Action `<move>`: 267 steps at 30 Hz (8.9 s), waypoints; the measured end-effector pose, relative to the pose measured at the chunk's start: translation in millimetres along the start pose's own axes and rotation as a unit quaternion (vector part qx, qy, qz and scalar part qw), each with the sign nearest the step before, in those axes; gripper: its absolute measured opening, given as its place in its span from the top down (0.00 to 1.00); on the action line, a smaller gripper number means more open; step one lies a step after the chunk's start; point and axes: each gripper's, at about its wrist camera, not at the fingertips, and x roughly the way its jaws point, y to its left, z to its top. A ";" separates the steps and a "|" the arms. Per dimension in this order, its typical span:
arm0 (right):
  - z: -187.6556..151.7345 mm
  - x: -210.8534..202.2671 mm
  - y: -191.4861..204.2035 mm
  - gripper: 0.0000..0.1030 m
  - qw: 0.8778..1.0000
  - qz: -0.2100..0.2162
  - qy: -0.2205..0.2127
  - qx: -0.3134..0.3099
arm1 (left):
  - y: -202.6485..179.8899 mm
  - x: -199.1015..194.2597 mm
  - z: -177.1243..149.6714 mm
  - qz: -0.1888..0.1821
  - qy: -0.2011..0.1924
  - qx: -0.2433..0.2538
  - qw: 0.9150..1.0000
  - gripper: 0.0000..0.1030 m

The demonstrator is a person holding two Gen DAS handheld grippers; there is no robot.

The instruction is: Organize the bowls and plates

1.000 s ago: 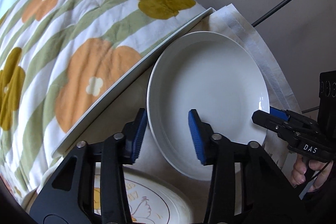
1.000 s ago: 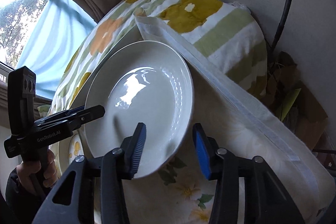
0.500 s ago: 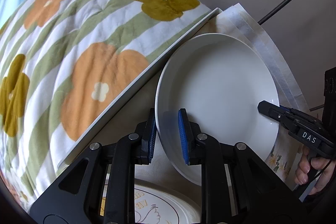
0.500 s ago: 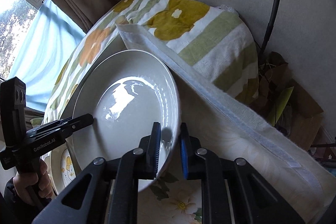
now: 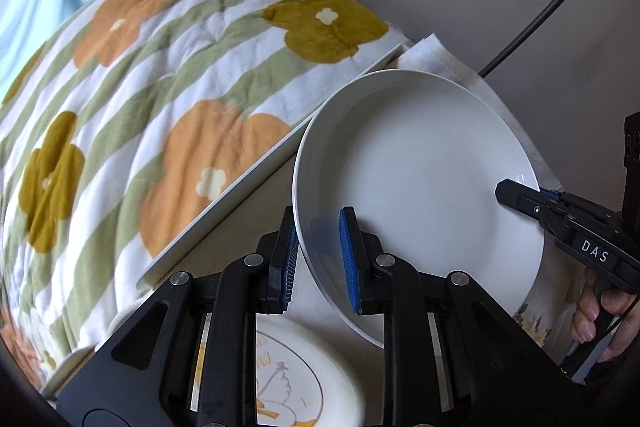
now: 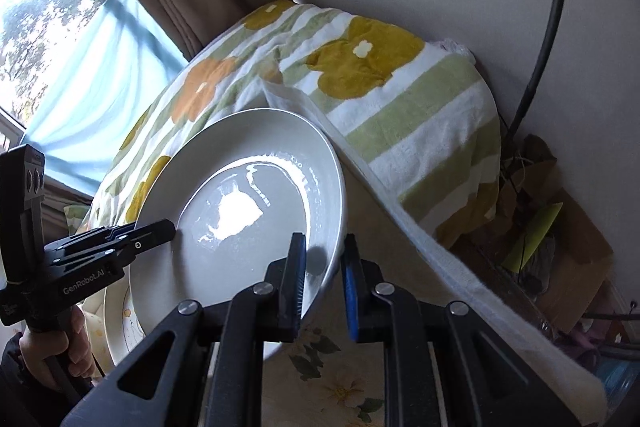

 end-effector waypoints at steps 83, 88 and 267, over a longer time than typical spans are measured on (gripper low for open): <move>-228.2 -27.2 183.1 0.85 0.881 0.090 0.143 -0.441 | -1.7 -139.6 -397.7 0.237 -0.006 -0.297 0.925 0.83; -237.1 -27.3 190.5 0.85 0.870 0.063 0.128 -0.472 | -5.7 -142.4 -398.6 0.254 -0.002 -0.288 0.923 0.83; -244.8 -45.0 182.6 0.83 0.879 0.083 0.127 -0.453 | -0.3 -140.2 -391.0 0.230 -0.004 -0.285 0.931 0.82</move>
